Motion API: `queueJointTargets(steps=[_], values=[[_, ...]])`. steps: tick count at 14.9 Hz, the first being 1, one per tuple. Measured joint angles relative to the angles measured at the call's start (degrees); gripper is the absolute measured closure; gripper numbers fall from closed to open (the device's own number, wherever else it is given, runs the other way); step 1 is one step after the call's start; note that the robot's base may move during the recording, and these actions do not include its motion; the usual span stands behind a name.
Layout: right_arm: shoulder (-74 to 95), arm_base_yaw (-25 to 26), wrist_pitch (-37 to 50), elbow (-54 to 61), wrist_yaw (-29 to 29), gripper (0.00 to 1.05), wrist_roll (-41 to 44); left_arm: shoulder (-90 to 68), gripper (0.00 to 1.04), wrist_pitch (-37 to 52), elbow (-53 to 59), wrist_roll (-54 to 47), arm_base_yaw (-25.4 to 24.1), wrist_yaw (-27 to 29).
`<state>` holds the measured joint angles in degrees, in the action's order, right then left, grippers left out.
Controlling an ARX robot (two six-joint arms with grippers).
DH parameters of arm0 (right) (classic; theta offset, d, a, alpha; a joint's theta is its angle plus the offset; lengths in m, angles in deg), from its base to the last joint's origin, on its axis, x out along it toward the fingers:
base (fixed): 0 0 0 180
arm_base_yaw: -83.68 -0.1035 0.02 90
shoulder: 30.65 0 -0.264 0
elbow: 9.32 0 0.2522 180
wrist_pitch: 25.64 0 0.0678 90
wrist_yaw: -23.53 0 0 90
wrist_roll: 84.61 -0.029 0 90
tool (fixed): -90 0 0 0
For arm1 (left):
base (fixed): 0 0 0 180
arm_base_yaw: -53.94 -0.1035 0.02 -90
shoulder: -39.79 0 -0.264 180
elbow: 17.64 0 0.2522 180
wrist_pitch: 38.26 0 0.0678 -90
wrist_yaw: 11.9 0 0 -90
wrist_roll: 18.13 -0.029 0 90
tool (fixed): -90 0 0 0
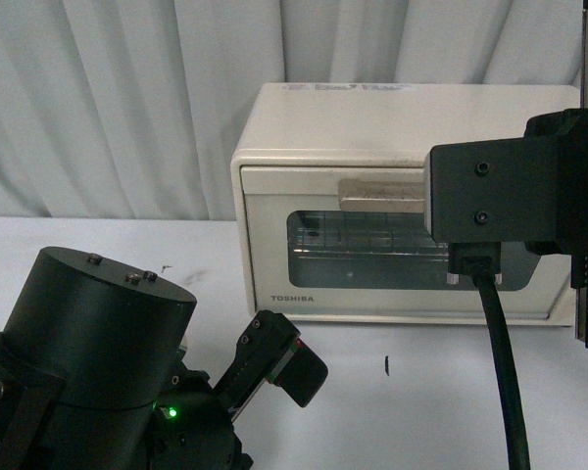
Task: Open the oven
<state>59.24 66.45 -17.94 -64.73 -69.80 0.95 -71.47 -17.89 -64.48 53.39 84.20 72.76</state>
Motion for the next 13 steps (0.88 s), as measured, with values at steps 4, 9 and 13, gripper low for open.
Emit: queueJointTargets(steps=[4,9,13], values=[[-0.83,0.0,-0.68,1.22,-0.02,1.03,-2.49,0.0,0.07,0.0,0.0,0.0,0.0,0.0],[-4.96,-1.33,-10.1,1.99,-0.2,1.03,-10.8,0.0,0.07,-0.02,-0.02,0.02,0.0,0.02],[-7.65,-4.02,-19.71,1.9,-1.27,1.03,-17.0,0.0,0.07,-0.02,-0.02,0.0,0.02,0.02]])
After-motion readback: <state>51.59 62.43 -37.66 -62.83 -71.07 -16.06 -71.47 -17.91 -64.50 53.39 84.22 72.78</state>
